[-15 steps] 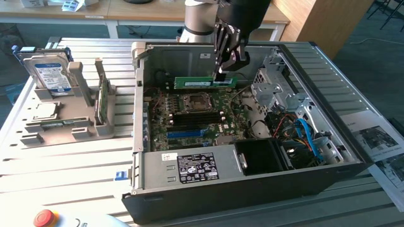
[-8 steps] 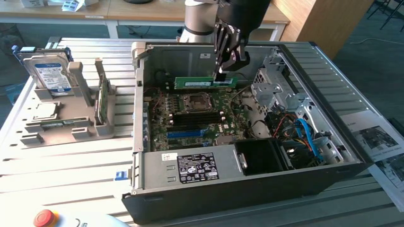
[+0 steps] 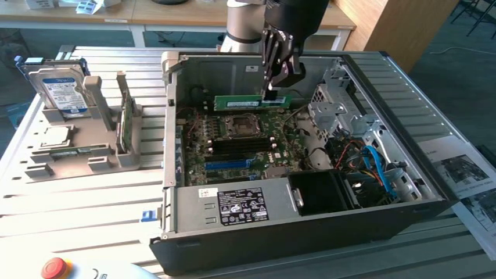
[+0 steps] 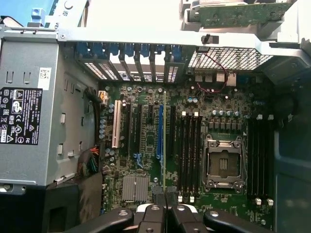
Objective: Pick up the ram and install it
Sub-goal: 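Pick up the ram and move it above insertion slot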
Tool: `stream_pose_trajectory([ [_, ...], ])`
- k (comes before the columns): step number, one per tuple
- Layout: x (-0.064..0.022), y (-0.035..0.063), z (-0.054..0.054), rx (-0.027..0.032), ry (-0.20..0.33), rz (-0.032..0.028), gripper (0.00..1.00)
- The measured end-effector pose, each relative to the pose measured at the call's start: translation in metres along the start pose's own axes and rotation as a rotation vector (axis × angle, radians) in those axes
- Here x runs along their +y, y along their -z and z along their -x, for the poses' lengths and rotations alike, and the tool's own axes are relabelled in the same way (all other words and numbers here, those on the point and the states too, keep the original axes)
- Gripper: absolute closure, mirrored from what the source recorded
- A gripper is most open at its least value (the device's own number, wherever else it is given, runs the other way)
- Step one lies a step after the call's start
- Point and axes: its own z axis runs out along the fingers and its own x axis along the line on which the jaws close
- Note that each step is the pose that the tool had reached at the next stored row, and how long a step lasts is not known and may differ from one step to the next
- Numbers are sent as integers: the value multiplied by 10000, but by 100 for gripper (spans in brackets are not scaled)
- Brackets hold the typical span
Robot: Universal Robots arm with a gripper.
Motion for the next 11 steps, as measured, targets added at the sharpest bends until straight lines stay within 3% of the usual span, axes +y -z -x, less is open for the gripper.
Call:
stream_pose_trajectory([
  [7,0,1,2,4,0,-14,88],
  [11,0,0,5,24,7,-154,88],
])
